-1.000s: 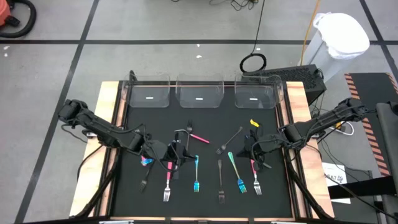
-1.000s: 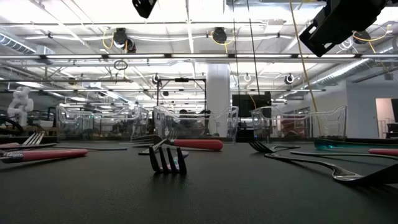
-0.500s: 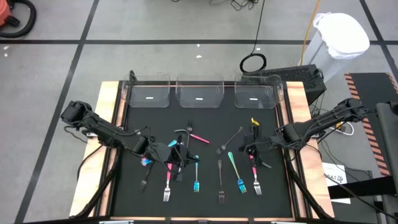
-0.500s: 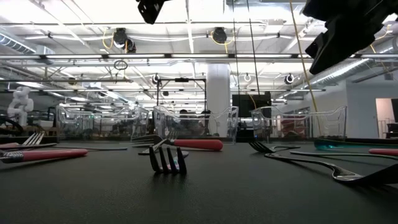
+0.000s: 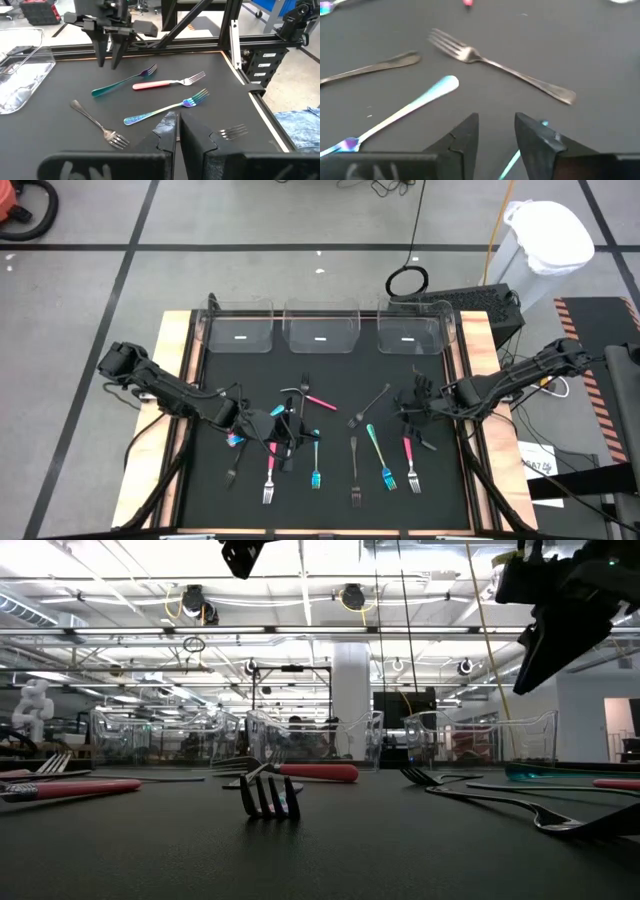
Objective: Sort silverware by color (type)
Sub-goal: Put the blue fork into the right transparent bin
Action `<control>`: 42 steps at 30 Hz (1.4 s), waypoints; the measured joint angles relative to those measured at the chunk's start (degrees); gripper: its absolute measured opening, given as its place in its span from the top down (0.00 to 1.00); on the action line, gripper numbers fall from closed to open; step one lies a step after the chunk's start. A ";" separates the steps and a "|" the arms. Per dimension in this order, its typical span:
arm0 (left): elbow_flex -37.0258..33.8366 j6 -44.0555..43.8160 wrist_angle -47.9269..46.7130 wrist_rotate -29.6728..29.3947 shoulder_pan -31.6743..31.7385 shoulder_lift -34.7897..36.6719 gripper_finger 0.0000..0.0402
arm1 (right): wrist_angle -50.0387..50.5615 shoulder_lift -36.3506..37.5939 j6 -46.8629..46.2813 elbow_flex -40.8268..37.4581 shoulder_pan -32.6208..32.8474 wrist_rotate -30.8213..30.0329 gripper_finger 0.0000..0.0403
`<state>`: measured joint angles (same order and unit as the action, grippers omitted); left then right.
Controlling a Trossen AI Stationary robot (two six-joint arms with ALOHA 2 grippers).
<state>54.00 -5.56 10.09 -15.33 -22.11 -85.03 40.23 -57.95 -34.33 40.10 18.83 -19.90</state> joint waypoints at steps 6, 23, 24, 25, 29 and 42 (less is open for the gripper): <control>0.00 0.00 0.00 -0.17 0.00 0.00 0.94 | 0.98 -1.14 -1.32 -1.37 0.00 -2.96 0.62; 0.00 0.00 -0.15 -0.17 0.00 0.01 0.94 | 2.67 -2.37 -7.57 -4.00 0.00 0.47 0.55; 0.00 -0.04 -0.17 -0.17 0.00 0.01 0.94 | 2.98 -2.37 -8.02 -4.00 0.00 0.49 0.53; 0.00 -0.05 -0.21 -0.17 0.00 0.02 0.94 | 3.43 -2.37 -8.44 -4.00 0.00 0.50 0.52; 0.00 -0.07 -0.28 -0.17 0.00 0.02 0.94 | 5.78 -2.38 -10.56 -4.00 0.00 0.52 0.44; -0.02 -0.04 -0.28 -0.17 -0.02 0.02 0.94 | 6.78 -8.85 -14.52 -4.00 -0.12 1.66 0.29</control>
<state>53.98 -5.61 9.80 -15.51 -22.13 -85.01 47.01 -66.80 -48.86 36.10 18.71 -18.23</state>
